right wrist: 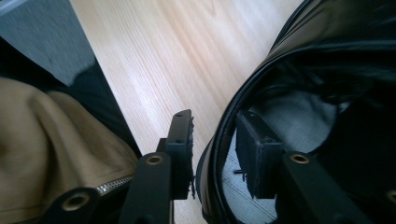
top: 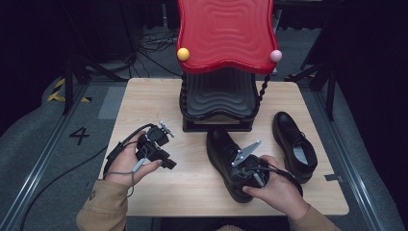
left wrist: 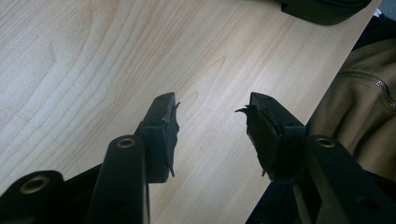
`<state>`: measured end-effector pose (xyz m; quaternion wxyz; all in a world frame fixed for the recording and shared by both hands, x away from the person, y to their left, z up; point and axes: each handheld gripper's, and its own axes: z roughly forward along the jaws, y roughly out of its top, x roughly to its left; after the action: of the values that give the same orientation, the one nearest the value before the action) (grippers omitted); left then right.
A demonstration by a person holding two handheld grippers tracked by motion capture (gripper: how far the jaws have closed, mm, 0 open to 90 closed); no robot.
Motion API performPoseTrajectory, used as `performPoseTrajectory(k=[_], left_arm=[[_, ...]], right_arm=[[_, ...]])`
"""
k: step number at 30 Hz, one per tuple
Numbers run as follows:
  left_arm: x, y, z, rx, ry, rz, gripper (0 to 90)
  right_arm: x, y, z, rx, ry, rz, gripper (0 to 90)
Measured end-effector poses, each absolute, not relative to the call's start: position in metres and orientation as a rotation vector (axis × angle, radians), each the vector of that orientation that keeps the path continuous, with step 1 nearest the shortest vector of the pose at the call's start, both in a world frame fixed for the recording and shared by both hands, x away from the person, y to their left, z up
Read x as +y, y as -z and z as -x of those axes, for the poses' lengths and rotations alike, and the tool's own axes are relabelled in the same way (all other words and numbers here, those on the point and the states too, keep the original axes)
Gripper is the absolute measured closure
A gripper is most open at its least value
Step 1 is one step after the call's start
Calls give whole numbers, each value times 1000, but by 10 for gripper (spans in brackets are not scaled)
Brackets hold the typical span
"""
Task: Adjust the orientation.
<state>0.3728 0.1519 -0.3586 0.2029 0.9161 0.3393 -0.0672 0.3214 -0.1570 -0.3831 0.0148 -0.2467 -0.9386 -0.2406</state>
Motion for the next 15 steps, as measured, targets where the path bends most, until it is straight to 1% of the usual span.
performPoseTrajectory(k=[4, 8, 11, 15], left_arm=[[150, 359, -375, 934, 189, -2562, 525], [146, 359, -378, 927, 195, -2565, 525], [143, 360, -381, 927, 200, -2561, 525], [142, 362, -384, 942, 208, -2561, 522]], right_arm=[[-179, 363, -324, -2893, 857, 824, 627], [-213, 347, -331, -2858, 955, 914, 604], [-237, 342, -338, -2856, 981, 1005, 587], [-269, 337, -345, -2852, 975, 1175, 586]])
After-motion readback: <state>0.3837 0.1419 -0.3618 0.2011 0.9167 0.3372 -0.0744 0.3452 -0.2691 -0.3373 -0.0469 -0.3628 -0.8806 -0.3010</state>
